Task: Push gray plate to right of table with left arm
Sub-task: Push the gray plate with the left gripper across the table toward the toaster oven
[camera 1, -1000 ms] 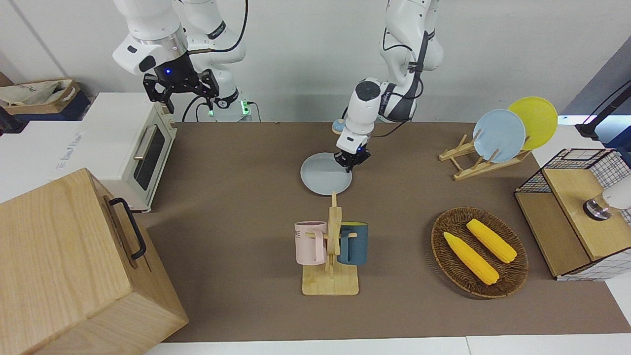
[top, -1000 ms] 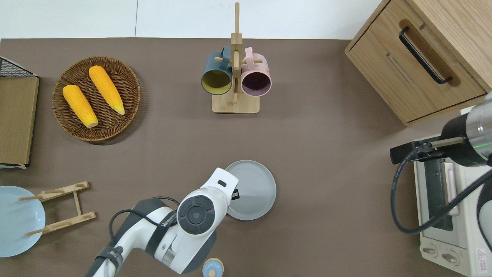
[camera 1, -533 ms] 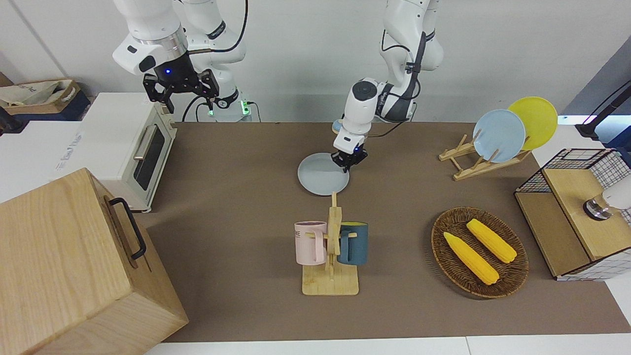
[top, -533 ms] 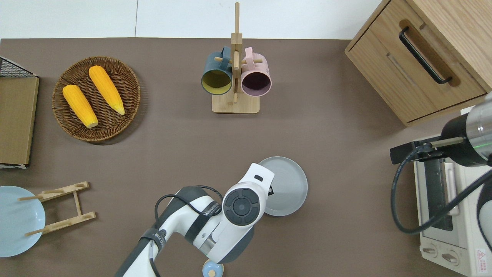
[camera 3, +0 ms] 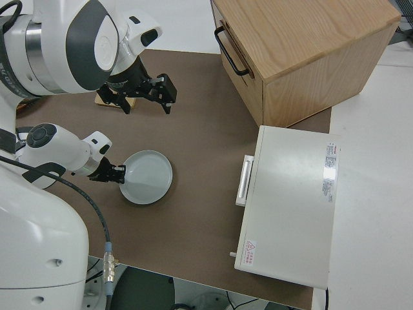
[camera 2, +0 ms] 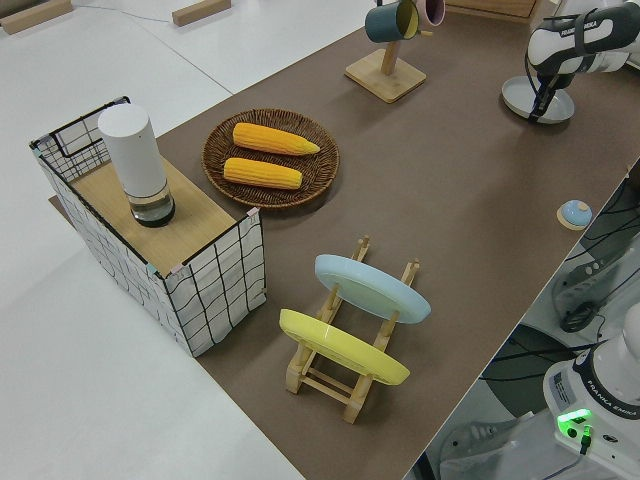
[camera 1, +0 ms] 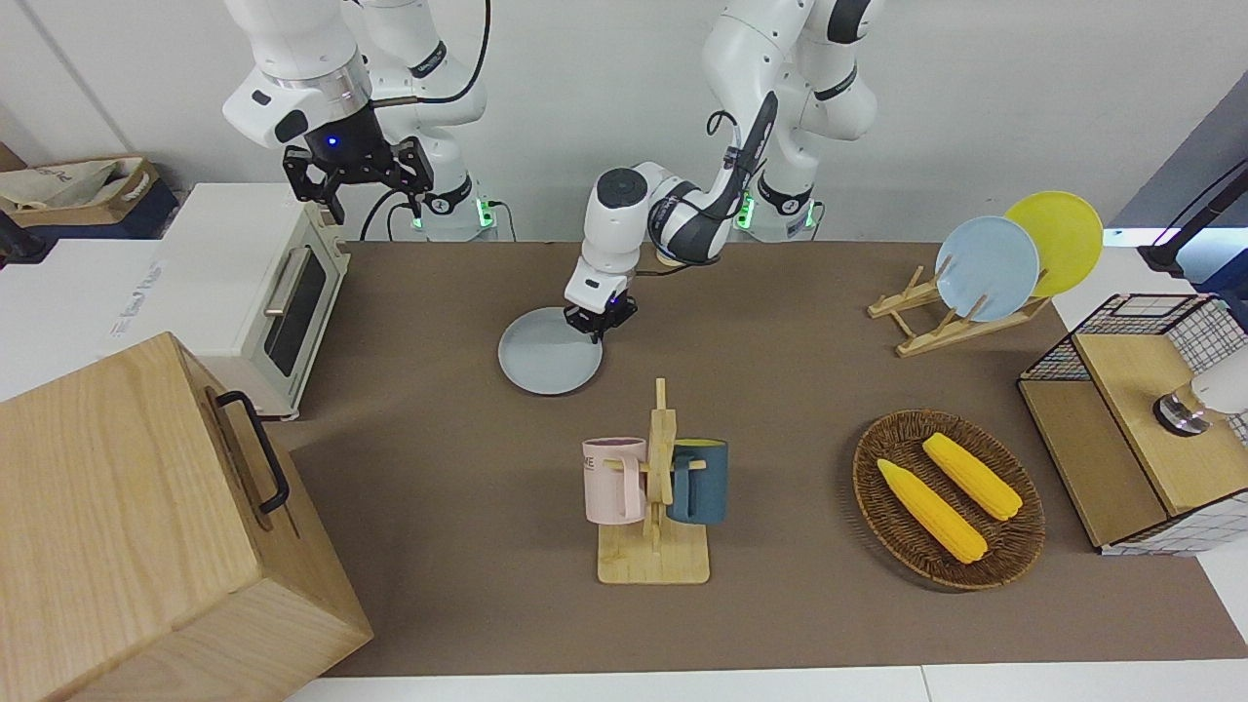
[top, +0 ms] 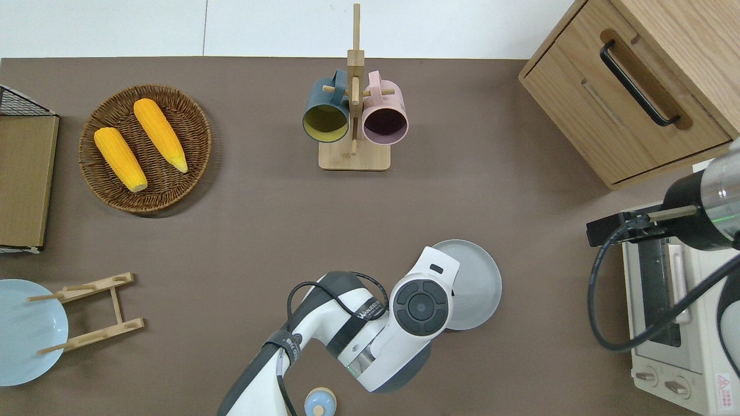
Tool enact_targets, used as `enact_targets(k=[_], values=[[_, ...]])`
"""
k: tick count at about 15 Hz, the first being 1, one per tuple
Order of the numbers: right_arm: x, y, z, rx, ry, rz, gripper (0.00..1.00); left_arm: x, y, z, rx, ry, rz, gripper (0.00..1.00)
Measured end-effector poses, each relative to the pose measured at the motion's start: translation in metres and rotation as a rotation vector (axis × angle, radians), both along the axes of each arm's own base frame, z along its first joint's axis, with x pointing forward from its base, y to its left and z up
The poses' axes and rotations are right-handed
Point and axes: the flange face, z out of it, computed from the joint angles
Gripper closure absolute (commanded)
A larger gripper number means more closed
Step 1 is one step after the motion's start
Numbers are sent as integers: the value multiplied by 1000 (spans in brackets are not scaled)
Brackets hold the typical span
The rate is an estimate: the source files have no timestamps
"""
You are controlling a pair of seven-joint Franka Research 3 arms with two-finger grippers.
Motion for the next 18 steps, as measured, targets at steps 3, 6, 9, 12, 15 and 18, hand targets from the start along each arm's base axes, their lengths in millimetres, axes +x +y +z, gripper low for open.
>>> enact_targets(k=[3,6,9,12,15,18], values=[[0,0,0,0,0,0,17,-8,-13,-1,-5,3,-3,1000],[0,0,0,0,0,0,17,-9,-25,1,-17,3,9,999],[0,0,0,0,0,0,17,-6,-30,2,-25,2,14,745],[0,0,0,0,0,0,17,-5,-31,4,-29,0,16,204],[0,0,0,0,0,0,17,2,-29,7,-32,-8,25,11],[0,0,0,0,0,0,17,13,-23,17,-25,-16,37,11]])
